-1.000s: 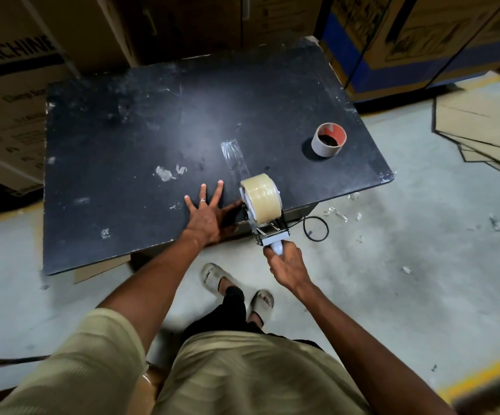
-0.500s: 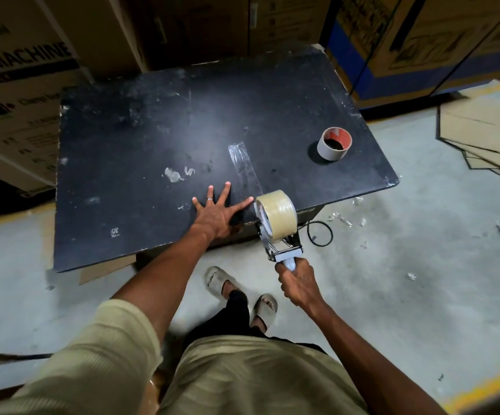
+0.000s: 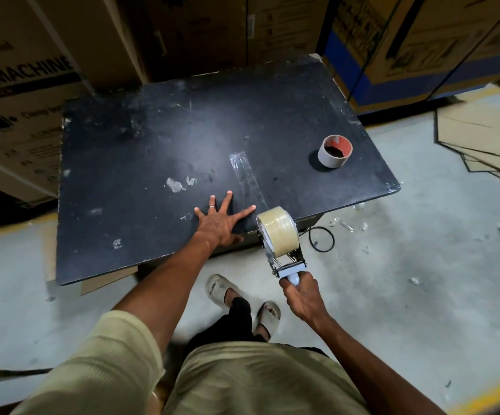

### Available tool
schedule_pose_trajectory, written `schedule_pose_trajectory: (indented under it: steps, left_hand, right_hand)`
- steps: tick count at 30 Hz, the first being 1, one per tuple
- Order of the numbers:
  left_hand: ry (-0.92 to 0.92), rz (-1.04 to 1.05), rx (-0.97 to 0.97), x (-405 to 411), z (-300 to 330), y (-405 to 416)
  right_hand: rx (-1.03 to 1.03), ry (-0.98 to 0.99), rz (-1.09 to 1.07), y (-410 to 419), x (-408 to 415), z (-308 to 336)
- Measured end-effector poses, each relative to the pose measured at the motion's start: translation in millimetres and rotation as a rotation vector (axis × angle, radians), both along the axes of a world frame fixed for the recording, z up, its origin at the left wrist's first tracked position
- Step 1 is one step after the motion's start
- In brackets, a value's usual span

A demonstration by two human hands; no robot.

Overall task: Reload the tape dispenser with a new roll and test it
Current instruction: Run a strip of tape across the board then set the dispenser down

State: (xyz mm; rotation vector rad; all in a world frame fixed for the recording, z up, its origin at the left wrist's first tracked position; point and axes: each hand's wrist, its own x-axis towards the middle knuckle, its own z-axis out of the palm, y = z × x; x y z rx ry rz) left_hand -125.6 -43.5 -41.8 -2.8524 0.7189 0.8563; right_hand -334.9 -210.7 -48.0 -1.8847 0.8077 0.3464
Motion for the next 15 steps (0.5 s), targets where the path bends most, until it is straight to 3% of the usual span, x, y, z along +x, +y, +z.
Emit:
schedule_pose_trajectory:
  steps: [15]
  left_hand:
    - [-0.006, -0.005, -0.011, -1.7, -4.1, 1.0]
  right_hand:
    - [-0.047, -0.009, 0.063, 3.2, 2.2, 5.3]
